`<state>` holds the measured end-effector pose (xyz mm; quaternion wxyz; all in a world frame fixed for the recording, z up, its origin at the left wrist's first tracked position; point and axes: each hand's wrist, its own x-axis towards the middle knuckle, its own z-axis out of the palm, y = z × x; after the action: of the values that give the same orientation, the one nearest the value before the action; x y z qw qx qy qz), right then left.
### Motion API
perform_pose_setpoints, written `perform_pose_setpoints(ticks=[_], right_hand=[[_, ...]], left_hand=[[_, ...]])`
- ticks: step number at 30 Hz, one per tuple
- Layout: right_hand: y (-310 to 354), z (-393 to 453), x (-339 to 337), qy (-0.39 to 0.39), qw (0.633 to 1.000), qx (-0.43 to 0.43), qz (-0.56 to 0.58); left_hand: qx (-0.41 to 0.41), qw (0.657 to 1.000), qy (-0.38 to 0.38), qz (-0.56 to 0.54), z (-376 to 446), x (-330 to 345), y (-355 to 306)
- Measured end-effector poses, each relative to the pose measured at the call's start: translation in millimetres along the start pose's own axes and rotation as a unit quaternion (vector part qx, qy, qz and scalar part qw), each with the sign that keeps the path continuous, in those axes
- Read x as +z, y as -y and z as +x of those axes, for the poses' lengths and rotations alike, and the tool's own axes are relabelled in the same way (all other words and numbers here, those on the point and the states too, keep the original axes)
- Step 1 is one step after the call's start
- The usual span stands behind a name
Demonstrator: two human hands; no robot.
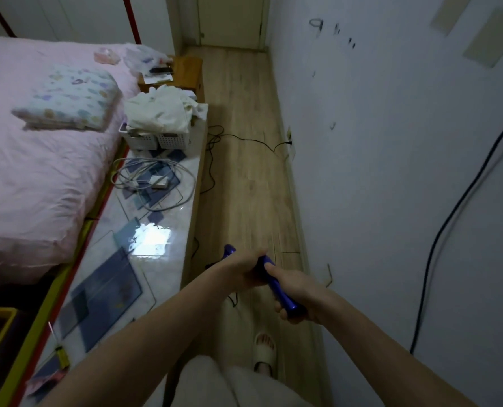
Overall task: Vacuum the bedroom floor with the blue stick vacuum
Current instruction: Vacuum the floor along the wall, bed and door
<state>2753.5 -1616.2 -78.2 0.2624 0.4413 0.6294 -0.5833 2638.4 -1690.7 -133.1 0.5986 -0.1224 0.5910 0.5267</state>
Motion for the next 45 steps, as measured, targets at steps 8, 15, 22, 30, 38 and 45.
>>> perform_pose_setpoints(ticks=[8, 15, 22, 30, 38, 45], right_hand=[[-8.1, 16.3, 56.2, -0.007, 0.993, -0.042, 0.114], [22.9, 56.6, 68.0, 0.012, 0.993, -0.069, 0.095], [53.3, 121.5, 41.3, 0.016, 0.993, -0.111, 0.047], [108.1, 183.5, -11.4, 0.036, 0.994, -0.091, 0.04], [139.8, 226.6, -33.7, 0.05, 0.992, -0.107, 0.039], [135.9, 210.5, -59.2, 0.057, 0.997, -0.054, -0.008]], left_hand=[[-0.013, 1.0, -0.025, 0.013, 6.9, -35.9, -3.6], [0.027, 0.997, -0.065, -0.02, 28.1, -61.0, -24.9], [0.065, 0.988, -0.129, -0.057, 84.3, -58.5, -65.5], [0.068, 0.981, -0.166, -0.079, 146.0, -51.3, -132.3], [0.096, 0.974, -0.171, -0.111, 170.9, -45.3, -173.4], [0.059, 0.983, -0.127, -0.117, 171.7, -37.0, -167.9]])
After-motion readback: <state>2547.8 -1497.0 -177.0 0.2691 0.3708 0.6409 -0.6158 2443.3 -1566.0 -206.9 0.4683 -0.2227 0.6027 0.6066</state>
